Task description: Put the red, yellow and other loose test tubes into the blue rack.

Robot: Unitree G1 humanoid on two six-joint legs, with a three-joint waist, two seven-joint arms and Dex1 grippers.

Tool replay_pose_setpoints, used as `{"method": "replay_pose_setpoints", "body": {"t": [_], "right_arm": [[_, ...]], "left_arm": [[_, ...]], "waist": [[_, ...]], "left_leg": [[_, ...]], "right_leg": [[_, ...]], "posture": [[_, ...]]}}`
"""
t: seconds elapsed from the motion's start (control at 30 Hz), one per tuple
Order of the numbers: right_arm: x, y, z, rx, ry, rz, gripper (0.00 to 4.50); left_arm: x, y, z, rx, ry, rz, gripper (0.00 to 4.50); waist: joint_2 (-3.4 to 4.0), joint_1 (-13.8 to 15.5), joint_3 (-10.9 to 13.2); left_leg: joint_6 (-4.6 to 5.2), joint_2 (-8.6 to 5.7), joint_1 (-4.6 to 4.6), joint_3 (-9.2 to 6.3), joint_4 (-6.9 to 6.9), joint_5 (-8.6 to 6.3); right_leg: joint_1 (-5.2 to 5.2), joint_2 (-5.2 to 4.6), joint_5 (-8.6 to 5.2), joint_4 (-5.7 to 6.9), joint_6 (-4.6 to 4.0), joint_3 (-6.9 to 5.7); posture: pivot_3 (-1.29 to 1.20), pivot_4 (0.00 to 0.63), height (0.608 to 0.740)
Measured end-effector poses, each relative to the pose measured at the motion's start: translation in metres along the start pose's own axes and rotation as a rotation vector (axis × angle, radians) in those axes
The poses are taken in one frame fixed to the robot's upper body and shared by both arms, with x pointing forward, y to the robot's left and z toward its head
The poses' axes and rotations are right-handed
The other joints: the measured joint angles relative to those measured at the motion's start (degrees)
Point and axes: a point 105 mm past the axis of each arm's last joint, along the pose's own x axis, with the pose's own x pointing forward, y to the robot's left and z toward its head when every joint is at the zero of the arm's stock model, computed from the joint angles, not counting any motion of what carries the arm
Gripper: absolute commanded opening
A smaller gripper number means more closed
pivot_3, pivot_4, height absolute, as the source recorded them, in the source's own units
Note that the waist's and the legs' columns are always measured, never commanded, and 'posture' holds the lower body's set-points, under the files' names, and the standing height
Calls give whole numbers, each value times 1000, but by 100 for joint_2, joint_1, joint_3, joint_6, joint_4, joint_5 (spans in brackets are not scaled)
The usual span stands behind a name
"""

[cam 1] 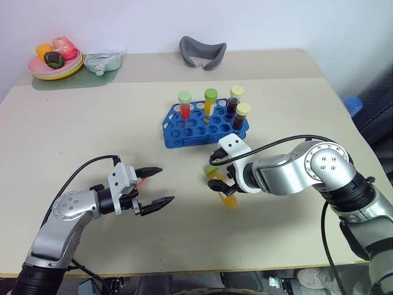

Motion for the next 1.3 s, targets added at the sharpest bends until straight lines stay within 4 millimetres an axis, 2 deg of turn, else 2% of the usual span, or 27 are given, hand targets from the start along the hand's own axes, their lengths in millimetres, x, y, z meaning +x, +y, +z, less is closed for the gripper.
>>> {"method": "replay_pose_setpoints", "body": {"t": [0.2, 0.3, 0.37, 0.7, 0.8, 0.87, 0.9, 1.2, 1.3], "right_arm": [[4, -6, -2, 25, 21, -50, 4465], [5, -8, -1, 38, 23, -65, 3640], [5, -10, -1, 39, 24, -77, 2728], [7, -16, 1, 39, 26, -116, 2728], [8, -16, 2, 36, 23, -114, 1873], [8, -17, 3, 32, 18, -117, 935], [8, -17, 4, 24, 15, -117, 786], [9, -16, 9, -38, -16, -102, 786], [-1, -3, 30, -160, -170, -54, 786]], "left_arm": [[4, -2, 3, 3, -8, -11, 4500], [5, -1, 3, -1, -5, -9, 4500], [5, -1, 3, 1, -7, -8, 4500], [6, -1, 4, 4, -9, -9, 4500], [6, 0, 3, 1, -11, -8, 4500], [6, 0, 4, 3, -13, -8, 4500], [7, 1, 5, 6, -16, -9, 4500], [7, 2, 5, 13, -20, -4, 4500], [8, 2, 5, 11, -21, 6, 4500]], "waist": [[0, 0, 0], [0, -1, 0], [0, -2, 0], [0, 0, 0], [0, -2, 0], [0, -3, 0], [0, -2, 0], [0, -1, 0], [7, 1, 5]], "left_leg": [[0, 1, 0, 0, -1, 0], [0, 1, 0, 0, -1, 0], [0, 1, 0, 0, -1, 0], [0, 1, -1, 0, -1, 0], [0, 1, -1, 0, -1, 0], [0, 1, 0, 0, -1, 0], [0, 1, -1, 0, -1, 0], [0, 1, -2, 0, -2, 0], [0, 1, -8, -1, -5, 0]], "right_leg": [[-1, 1, 0, 0, 0, 0], [-1, 2, 0, 0, 0, 0], [-1, 2, 0, 0, 0, 0], [-2, 1, 0, 0, -1, 0], [-2, 2, 0, 0, -1, 0], [-3, 2, 0, 0, 0, 0], [-3, 3, 0, 0, -1, 0], [-5, 2, 0, 0, -1, 0], [-16, 3, 0, 0, 0, 1]], "posture": [[0, 150, 740], [0, 150, 740], [0, 150, 740], [0, 150, 740], [0, 150, 740], [0, 150, 740], [0, 150, 740], [0, 150, 740], [0, 150, 740]]}}
